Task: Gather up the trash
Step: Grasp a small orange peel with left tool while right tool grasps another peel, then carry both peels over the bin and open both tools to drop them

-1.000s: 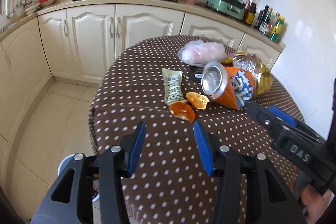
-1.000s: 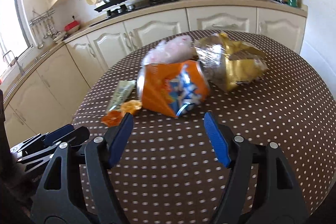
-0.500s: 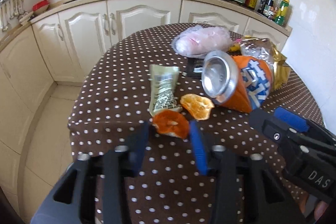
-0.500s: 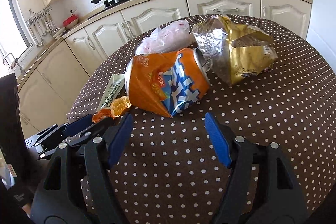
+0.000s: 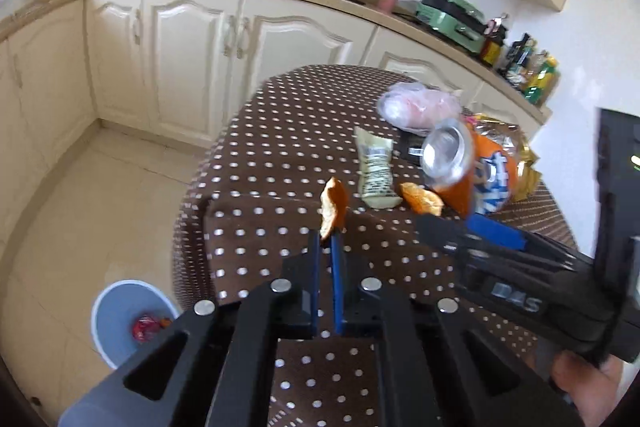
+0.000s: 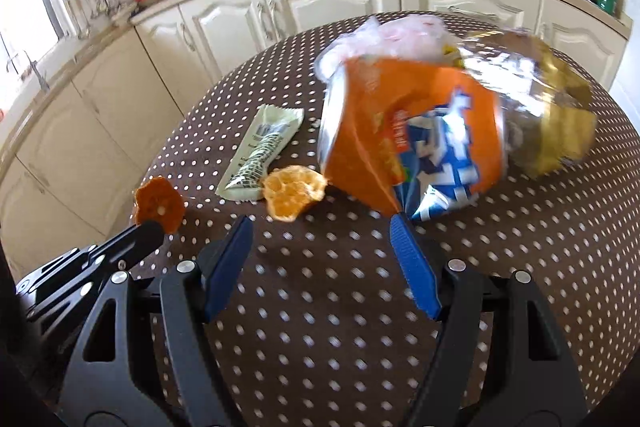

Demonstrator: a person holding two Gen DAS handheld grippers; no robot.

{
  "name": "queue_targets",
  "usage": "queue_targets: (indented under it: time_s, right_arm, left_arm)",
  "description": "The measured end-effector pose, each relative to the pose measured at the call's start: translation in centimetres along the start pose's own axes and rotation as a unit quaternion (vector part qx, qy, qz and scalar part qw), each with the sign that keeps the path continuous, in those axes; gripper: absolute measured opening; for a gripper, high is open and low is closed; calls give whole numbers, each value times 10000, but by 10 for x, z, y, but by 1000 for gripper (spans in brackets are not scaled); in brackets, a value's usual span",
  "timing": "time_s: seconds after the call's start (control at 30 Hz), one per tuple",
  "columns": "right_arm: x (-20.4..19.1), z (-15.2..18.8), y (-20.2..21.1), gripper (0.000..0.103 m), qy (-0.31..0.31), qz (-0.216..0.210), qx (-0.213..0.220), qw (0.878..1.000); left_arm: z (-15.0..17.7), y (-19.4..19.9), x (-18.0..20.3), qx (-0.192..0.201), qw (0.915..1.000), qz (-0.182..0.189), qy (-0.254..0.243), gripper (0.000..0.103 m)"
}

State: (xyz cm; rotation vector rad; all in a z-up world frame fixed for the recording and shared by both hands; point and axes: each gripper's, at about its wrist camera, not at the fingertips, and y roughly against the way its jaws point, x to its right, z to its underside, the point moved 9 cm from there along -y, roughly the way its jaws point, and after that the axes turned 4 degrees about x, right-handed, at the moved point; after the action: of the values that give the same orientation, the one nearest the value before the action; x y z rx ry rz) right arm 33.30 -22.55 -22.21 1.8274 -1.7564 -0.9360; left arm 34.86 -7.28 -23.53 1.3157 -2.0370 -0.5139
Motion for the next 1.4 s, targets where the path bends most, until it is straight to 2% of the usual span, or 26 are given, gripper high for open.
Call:
queue_targets:
  time_s: [0.17, 0.2, 0.23, 0.27, 0.3, 0.53, 0.7, 0.93, 1.1, 1.23, 1.4]
  right_arm:
    - [-7, -8, -13, 70, 128, 112, -44, 9998]
    - [-8, -8, -14, 66, 147, 129, -35, 9998]
    - [-8, -8, -14, 53, 173, 130, -32, 9998]
    - [-7, -9, -14, 45, 173, 163, -16, 9997]
    - [-6, -10, -13, 32, 141, 115, 9, 9998]
    - [-3, -10, 3, 31, 130, 113, 292, 9994]
    - [-18, -6, 22, 31, 123, -141, 524, 9985]
    - [-88, -4, 29, 31, 468, -911, 583, 9930]
    - [-149, 3, 25, 31, 846, -1377, 515, 9855]
    - [-206, 19, 2, 31, 1144, -1723, 270, 9780]
    - [-256, 48, -33, 31, 1366, -1980, -108, 9706]
  left_arm:
    - [1, -5, -1, -12, 10000, 64, 6, 5]
    - [0, -4, -1, 24, 10000, 87, 10, 5]
    - [-1, -3, -1, 57, 9999, 94, 2, 5]
    - [-2, -1, -1, 108, 9999, 103, 1, 5]
    - [-2, 0, 0, 131, 9998, 130, 12, 5]
    - [-4, 16, -3, 374, 9990, 234, 123, 5]
    - [0, 32, -16, 483, 9981, 232, 309, 5]
    - [10, 57, -63, 600, 9959, -30, 678, 5]
    - [22, 78, -119, 640, 9917, -355, 1054, 5]
    - [39, 89, -172, 563, 9852, -749, 1434, 5]
    - [62, 90, -231, 361, 9750, -1168, 1857, 5]
